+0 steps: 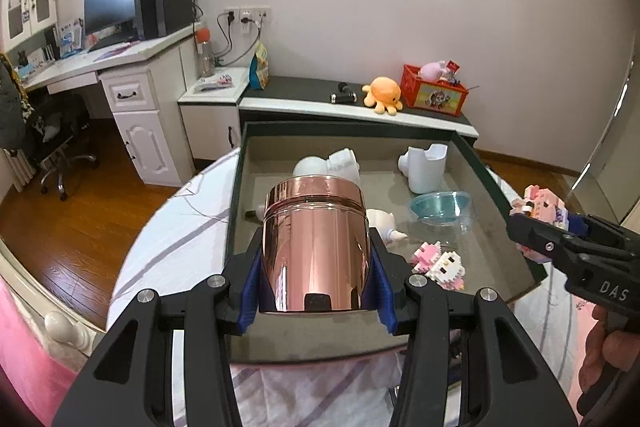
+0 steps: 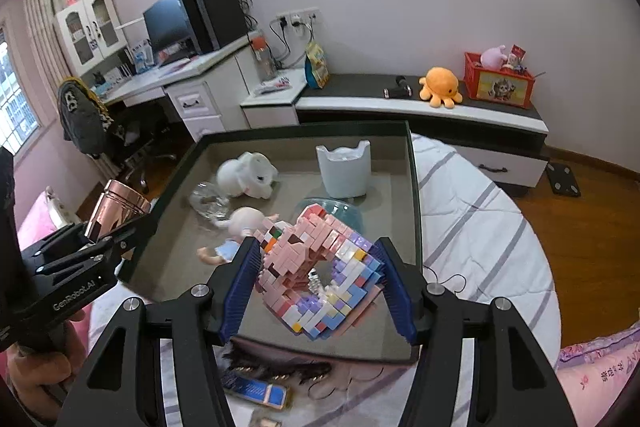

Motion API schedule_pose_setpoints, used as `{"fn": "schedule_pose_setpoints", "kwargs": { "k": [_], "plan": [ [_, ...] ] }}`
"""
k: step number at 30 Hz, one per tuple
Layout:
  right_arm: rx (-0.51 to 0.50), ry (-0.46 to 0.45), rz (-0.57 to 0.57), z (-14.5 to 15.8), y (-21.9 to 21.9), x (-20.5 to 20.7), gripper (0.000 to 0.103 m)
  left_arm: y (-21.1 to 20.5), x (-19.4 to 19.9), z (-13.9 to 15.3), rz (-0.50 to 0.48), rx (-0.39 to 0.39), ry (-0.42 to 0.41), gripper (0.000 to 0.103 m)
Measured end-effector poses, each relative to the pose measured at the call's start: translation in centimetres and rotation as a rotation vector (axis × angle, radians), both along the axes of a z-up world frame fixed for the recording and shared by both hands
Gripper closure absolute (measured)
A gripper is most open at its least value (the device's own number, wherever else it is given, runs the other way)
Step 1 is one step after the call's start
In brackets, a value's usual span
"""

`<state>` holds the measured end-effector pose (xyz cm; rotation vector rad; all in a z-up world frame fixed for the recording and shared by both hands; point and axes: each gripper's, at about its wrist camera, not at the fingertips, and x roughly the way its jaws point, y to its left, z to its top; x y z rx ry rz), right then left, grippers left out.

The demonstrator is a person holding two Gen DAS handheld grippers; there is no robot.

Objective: Organize rigid objects
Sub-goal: 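Carry the cup with the left gripper while the right gripper carries the pixel-block figure into the box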

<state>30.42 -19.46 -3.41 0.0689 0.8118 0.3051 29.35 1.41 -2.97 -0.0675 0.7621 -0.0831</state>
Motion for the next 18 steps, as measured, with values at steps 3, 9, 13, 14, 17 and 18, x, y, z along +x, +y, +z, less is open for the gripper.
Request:
{"fn": "schedule_pose_setpoints", "kwargs": {
  "k": [3, 9, 13, 14, 17, 18],
  "plan": [
    [-0.008, 0.018, -0.011, -1.1, -0.2, 0.8, 0.043, -0.2, 0.7, -1.0, 0.0, 0.0, 0.019, 0.056],
    [-0.033, 0.054, -0.019, -2.7, 0.0, 1.8, 0.043, -0.5, 1.9, -2.9, -0.003, 0.018, 0.065, 0.056],
    [-0.046, 0.062, -0.018, -3.2, 0.2, 1.8, 0.043, -0.2, 1.9, -3.4, -0.002, 0.015, 0.079, 0.055],
    [-0.047, 0.063, -0.017, -3.2, 0.2, 1.7, 0.043, -0.1, 1.9, -3.4, -0.001, 0.019, 0.077, 0.055],
    [-0.059, 0.055, -0.019, -3.1, 0.3, 1.5, 0.036, 0.0, 1.5, -3.1, -0.001, 0.027, 0.067, 0.041],
    [-0.059, 0.048, -0.019, -3.0, 0.4, 1.4, 0.03, 0.0, 1.2, -2.9, 0.005, 0.035, 0.059, 0.024]
  ]
}}
